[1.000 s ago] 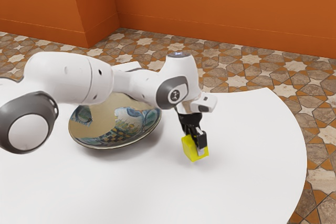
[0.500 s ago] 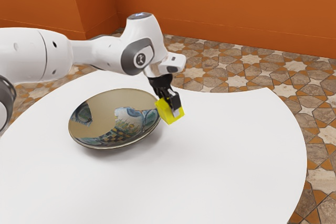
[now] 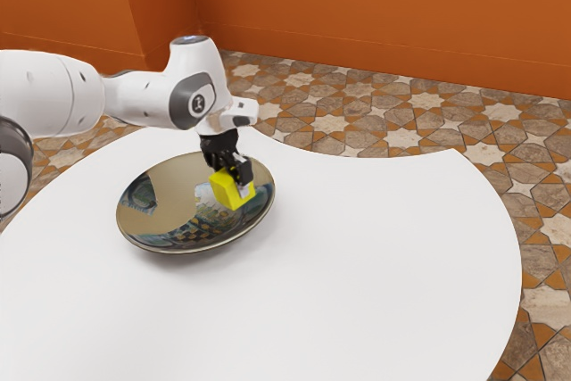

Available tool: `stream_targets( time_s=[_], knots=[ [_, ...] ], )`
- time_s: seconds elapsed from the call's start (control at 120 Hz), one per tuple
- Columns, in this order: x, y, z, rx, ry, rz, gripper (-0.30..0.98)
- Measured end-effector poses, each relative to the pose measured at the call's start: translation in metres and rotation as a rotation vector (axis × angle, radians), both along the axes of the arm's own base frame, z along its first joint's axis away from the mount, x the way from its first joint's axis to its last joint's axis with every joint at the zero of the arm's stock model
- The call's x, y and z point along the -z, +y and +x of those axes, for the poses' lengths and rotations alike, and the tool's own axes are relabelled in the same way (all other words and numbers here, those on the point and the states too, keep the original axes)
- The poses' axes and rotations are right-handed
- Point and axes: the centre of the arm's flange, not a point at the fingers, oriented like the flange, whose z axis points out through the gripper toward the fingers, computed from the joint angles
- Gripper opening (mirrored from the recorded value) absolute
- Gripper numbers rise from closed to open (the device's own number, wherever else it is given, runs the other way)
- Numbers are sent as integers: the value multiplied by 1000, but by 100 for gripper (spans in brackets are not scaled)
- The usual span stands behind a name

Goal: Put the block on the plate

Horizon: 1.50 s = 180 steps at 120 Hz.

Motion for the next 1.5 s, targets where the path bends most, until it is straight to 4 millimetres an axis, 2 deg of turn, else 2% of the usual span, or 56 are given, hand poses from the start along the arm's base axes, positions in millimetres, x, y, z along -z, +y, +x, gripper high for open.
stream_targets(
  time_s=[0.1, 0.275, 0.383, 0.542, 0.717, 0.833, 0.967, 1.067, 1.25, 1.408, 1.5],
  knots=[
    [19, 23, 0, -35, 29, 4, 41],
    [65, 67, -1, -99, 93, 13, 41],
    [80, 72, 0, -105, 110, 13, 42],
    [80, 70, 1, -100, 110, 12, 56],
    [45, 68, 2, -97, 62, 12, 63],
    [9, 58, -3, -82, 25, 10, 65],
    [-29, 29, -9, -34, -7, 8, 67],
    [-54, -1, -17, 22, -24, 3, 68],
    [-114, -50, -38, 119, -56, -7, 68],
    [-146, -78, -48, 201, -56, 40, 68],
    [-154, -85, -51, 228, -40, 60, 68]
  ],
)
